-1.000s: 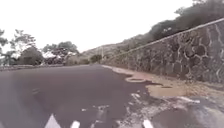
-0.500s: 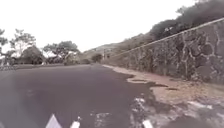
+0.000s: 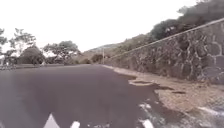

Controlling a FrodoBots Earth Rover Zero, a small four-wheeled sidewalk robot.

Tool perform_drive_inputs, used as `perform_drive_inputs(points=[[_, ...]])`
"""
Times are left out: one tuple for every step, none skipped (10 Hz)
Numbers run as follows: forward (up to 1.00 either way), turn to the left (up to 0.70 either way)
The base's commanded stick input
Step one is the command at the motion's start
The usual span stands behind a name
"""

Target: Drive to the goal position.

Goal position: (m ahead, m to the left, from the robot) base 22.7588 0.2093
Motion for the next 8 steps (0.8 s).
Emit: perform_drive_inputs(points=[[0.50,0.00],[0.50,0.00],[0.50,0.00],[0.50,0.00],[0.50,0.00],[0.50,0.00],[0.50,0.00],[0.50,0.00]])
